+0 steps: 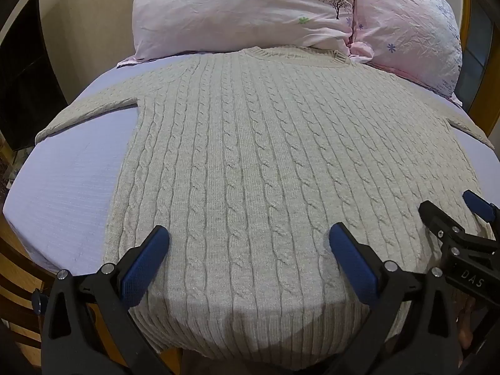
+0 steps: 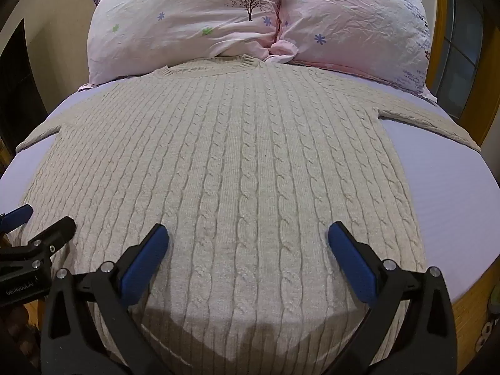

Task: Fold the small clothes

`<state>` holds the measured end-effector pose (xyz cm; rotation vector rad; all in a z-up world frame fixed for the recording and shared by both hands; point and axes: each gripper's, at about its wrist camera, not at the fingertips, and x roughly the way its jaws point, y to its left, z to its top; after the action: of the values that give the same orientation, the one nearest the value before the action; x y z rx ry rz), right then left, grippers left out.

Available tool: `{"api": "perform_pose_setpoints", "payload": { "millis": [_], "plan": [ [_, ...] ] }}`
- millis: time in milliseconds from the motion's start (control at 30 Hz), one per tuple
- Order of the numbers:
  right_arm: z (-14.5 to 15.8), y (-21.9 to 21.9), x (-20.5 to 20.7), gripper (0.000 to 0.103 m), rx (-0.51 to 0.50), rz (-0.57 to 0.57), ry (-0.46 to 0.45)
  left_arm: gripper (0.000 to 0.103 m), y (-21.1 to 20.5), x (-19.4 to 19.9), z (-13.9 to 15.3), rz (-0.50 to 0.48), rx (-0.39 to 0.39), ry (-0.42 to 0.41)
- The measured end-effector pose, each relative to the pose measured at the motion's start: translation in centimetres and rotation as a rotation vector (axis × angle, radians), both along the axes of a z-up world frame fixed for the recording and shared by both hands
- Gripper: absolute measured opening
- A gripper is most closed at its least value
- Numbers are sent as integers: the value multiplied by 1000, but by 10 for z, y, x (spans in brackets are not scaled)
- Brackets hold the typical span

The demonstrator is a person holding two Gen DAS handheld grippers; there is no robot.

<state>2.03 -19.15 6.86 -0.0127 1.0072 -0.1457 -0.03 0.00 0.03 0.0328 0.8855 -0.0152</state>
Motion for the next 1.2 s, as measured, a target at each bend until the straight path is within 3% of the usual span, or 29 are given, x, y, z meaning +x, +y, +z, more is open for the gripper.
{"api": "perform_pose_setpoints", "payload": {
  "millis": [1200],
  "plan": [
    [-1, 0, 0, 101, -1, -5, -1, 102, 1, 2, 2, -1, 2, -11]
  ]
}}
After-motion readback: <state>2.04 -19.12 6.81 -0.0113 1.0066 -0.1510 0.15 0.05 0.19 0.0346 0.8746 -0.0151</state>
